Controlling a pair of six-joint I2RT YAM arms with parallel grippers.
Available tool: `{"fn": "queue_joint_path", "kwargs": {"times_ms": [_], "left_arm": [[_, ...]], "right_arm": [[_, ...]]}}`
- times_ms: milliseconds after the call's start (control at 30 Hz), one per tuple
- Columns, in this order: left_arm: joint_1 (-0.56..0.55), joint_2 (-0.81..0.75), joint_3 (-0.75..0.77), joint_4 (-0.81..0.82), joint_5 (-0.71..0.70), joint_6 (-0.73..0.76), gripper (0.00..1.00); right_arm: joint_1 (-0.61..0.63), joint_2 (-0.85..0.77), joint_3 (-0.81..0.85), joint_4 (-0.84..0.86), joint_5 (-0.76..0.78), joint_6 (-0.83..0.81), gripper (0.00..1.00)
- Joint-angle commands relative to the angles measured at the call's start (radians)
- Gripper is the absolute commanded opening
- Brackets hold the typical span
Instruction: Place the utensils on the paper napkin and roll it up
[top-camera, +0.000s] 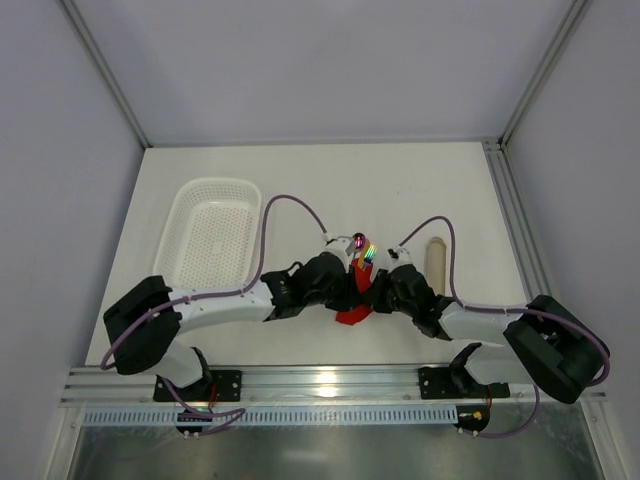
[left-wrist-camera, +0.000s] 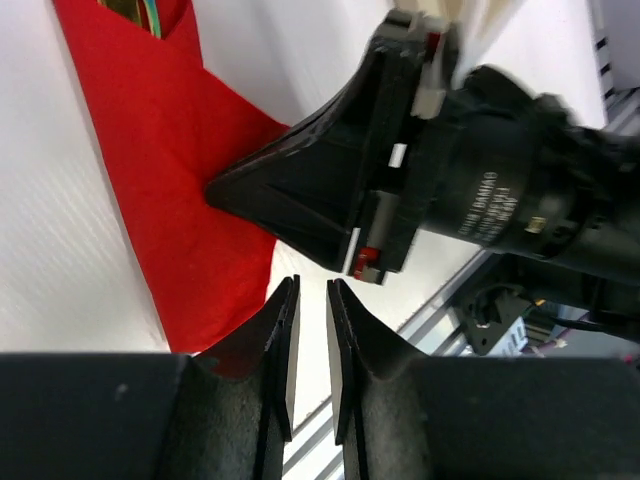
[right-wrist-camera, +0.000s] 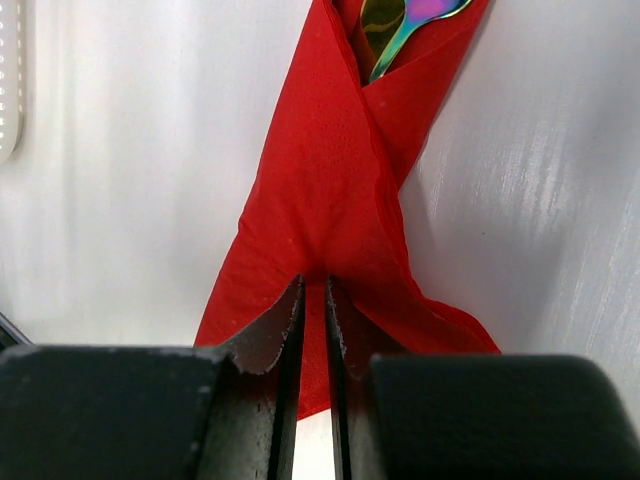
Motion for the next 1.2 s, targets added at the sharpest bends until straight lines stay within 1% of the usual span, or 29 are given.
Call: {"fn": "queue_joint_path", "kwargs": {"times_ms": [0, 167, 300, 500, 533, 600, 700, 800, 833, 867, 1000, 1100, 1167], "left_arm": [[-0.005, 0.076, 0.006, 0.011, 0.015, 0.031, 0.20], [-0.005, 0.162, -0.014, 0.077, 0.036, 0.029, 0.18], [-0.005, 0.179, -0.051, 0.104, 0.033, 0.023, 0.18], [-0.005, 0.176, -0.124, 0.143, 0.036, 0.005, 0.17], [-0.005, 0.177, -0.132, 0.152, 0.036, 0.003, 0.18], [-0.005, 0.177, -0.147, 0.157, 0.036, -0.001, 0.17], [-0.005, 0.177, -0.158, 0.164, 0.036, -0.004, 0.17], [-0.005, 0.173, -0.172, 0.173, 0.036, -0.008, 0.17], [-0.006, 0.171, -0.181, 0.176, 0.036, -0.009, 0.17], [-0.005, 0.171, -0.183, 0.183, 0.036, -0.011, 0.17], [-0.005, 0.176, -0.181, 0.183, 0.038, -0.009, 0.17], [-0.006, 0.174, -0.181, 0.177, 0.038, -0.006, 0.17], [-0.006, 0.173, -0.181, 0.175, 0.036, -0.008, 0.17]], "right_arm": [[-0.003, -0.018, -0.017, -0.055, 0.030, -0.014, 0.15], [-0.005, -0.023, -0.023, -0.067, 0.032, -0.002, 0.15], [-0.003, -0.046, -0.014, -0.084, 0.028, -0.002, 0.15], [-0.005, -0.103, 0.058, -0.202, 0.030, -0.034, 0.17], [-0.005, -0.119, 0.087, -0.252, 0.028, -0.038, 0.19], [-0.014, -0.139, 0.119, -0.305, -0.025, -0.052, 0.21], [-0.073, -0.159, 0.177, -0.363, -0.131, -0.092, 0.26], [-0.135, -0.156, 0.234, -0.420, -0.168, -0.147, 0.36], [-0.152, -0.147, 0.260, -0.435, -0.172, -0.178, 0.38], [-0.187, -0.115, 0.274, -0.440, -0.218, -0.190, 0.43], [-0.236, -0.025, 0.332, -0.463, -0.292, -0.250, 0.53], [-0.241, 0.035, 0.365, -0.487, -0.283, -0.284, 0.58], [-0.247, 0.063, 0.377, -0.483, -0.281, -0.290, 0.59]]}}
